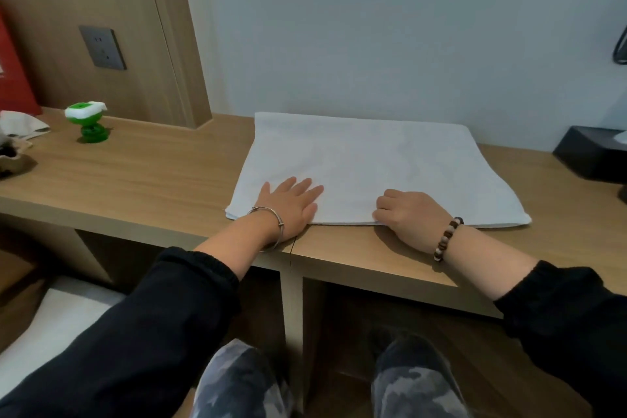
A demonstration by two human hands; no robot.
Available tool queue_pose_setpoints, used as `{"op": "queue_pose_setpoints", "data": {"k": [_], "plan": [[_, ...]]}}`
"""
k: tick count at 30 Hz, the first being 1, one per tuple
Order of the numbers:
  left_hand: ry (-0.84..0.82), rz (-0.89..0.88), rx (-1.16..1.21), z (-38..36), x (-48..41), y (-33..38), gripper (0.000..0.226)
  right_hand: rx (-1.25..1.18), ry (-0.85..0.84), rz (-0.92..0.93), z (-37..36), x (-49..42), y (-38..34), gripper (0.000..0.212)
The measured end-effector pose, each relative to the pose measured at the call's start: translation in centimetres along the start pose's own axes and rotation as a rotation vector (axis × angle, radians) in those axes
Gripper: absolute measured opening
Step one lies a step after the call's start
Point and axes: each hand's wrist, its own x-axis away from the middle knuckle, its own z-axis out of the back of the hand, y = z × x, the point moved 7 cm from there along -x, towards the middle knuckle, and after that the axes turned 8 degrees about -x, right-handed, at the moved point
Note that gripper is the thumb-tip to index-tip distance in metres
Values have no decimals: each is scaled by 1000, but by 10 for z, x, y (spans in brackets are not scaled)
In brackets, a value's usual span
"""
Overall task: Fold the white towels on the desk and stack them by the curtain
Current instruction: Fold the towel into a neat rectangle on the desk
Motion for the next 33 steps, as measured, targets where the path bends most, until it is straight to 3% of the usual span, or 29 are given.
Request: {"op": "queue_pose_setpoints", "data": {"k": [7,10,13,20,24,29,33], "plan": [[85,-51,99,9,7,1,52,16,63,47,-1,5,1,18],[285,-170,292,27,23,10,40,-24,76,38,-1,2,2,17],[500,-293,268,44,42,24,13,-36,67,31,-4,3,8,15],[442,-226,228,47,33,20,23,70,113,117,5,5,3,22],[371,-294,-59,39,30,32,22,147,39,189,-3,6,-4,20],[321,-298,-235,34,26,37,23,18,-45,18,-10,6,7,5],[312,-256,-220,36,21,36,26,-71,-95,-113,-14,4,18,34]]}}
